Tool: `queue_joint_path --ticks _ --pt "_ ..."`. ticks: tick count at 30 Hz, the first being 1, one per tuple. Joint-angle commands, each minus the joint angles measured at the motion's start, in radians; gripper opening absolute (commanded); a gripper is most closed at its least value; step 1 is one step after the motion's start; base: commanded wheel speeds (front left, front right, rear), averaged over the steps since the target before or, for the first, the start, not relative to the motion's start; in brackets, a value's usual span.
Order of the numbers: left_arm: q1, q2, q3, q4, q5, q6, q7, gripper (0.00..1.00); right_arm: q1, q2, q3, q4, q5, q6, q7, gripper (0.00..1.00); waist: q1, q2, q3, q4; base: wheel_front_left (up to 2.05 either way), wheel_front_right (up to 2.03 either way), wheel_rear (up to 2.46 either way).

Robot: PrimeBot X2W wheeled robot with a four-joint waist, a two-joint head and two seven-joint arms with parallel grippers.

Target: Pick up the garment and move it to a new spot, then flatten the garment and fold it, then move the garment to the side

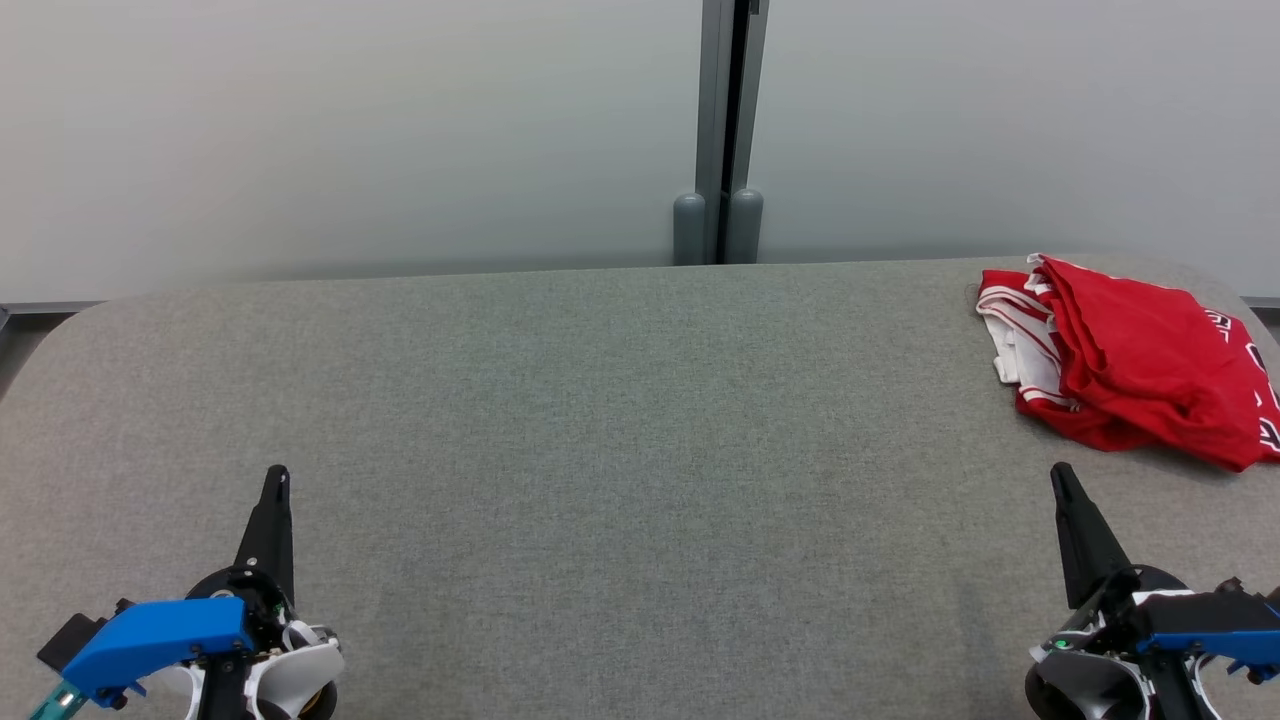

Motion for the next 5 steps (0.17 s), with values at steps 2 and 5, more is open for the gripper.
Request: queue_joint_path --ticks 2,5 --pt "-0.010 -0.001 0.001 -0.004 -0.003 -0.004 0.004 0.00 -0.015 -0.005 -0.003 -0.003 0.003 0.001 0.003 0.00 0.0000 -0.0001 0.000 0.000 0.00 0.00 0.00" --pt "-0.010 -0.001 0.001 -0.004 -0.003 -0.004 0.004 0.00 -0.015 -0.005 -0.003 -0.003 0.003 0.001 0.003 0.00 0.0000 -0.0001 0.000 0.000 0.00 0.00 0.00"
